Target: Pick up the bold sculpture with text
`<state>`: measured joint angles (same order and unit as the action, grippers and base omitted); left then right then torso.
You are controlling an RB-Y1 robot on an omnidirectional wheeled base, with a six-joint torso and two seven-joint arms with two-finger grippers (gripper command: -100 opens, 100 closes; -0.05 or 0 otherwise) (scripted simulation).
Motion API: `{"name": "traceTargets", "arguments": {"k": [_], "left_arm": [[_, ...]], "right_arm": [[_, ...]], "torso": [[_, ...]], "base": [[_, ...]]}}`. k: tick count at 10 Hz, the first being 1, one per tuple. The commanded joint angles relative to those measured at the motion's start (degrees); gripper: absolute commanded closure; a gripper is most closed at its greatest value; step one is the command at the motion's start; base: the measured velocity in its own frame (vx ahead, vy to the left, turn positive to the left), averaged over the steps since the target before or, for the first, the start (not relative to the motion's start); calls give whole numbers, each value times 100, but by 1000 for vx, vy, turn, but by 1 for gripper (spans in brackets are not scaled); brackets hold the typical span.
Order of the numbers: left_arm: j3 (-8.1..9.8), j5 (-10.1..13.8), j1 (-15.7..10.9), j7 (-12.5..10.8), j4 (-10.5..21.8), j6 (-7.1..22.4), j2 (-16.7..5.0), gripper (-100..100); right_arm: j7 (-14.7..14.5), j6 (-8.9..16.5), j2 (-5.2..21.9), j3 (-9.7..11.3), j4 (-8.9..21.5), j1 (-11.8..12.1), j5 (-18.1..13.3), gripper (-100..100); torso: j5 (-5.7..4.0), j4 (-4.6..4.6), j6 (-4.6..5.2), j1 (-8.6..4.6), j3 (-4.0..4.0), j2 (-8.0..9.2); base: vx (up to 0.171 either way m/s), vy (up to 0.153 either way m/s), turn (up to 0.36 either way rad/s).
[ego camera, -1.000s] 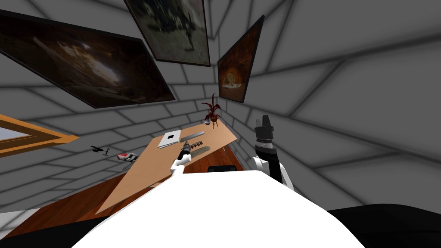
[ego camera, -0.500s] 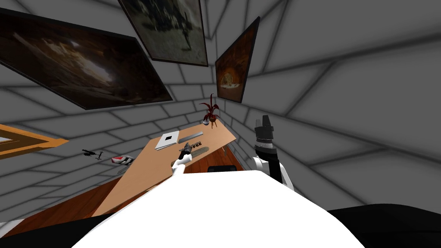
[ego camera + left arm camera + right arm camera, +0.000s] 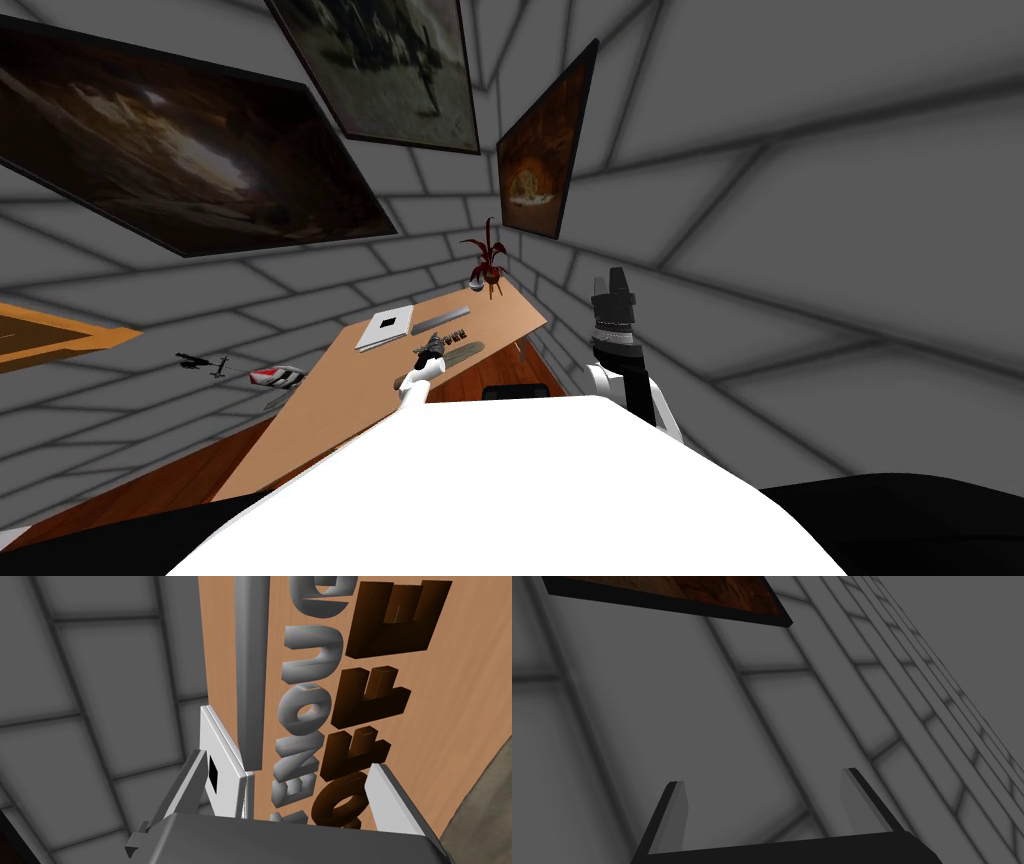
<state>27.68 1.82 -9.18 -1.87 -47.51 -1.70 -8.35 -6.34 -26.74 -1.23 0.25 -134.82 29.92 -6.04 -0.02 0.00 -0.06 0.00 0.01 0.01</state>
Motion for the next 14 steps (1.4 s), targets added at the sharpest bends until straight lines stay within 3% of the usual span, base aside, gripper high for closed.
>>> {"name": "traceTargets", "arguments": {"k": [1, 2, 4, 5, 10, 11, 12, 13, 14], "left_arm": [[226, -3, -44, 39, 153, -71, -65, -100], [226, -3, -44, 39, 153, -71, -65, -100], [640, -9, -131, 117, 437, -214, -194, -100], [678, -9, -131, 117, 458, -214, -194, -100], [1506, -21, -307, 273, 1068, -498, -452, -100], [1582, -21, -307, 273, 1068, -498, -452, -100], [1784, -24, -351, 312, 1221, -570, -516, -100], [1808, -24, -351, 312, 1221, -570, -516, -100], [2034, -27, -394, 351, 1374, -641, -581, -100]], "right_arm": [[0, 0, 0, 0, 0, 0, 0, 0], [0, 0, 0, 1, 0, -1, 0, 0], [0, 0, 0, 0, 0, -1, 0, 0], [0, 0, 0, 0, 0, -2, 0, 0], [0, 0, 0, 0, 0, -1, 0, 0], [0, 0, 0, 0, 0, -1, 0, 0], [0, 0, 0, -1, 0, 0, 0, 0], [0, 0, 0, 0, 0, -1, 0, 0], [0, 0, 0, -1, 0, 0, 0, 0]], "torso": [[0, 0, 0, 0, 0, 0], [0, 2, 5, 2, 4, 6], [2, 4, 3, 8, 10, 18], [2, 6, 3, 13, 14, 24], [1, 4, 1, 6, 11, 18], [1, 5, 3, 4, 13, 21], [2, 5, -1, 9, 11, 17], [2, 5, 3, 10, 10, 16], [2, 4, -1, 10, 8, 12]], "base": [[-19, 5, -256], [-31, 18, -131], [-59, 25, -276], [-48, 26, -150], [-53, 11, -248], [-46, 14, -145], [-43, 12, -234], [-37, 13, -115], [-44, 11, -190]]}}
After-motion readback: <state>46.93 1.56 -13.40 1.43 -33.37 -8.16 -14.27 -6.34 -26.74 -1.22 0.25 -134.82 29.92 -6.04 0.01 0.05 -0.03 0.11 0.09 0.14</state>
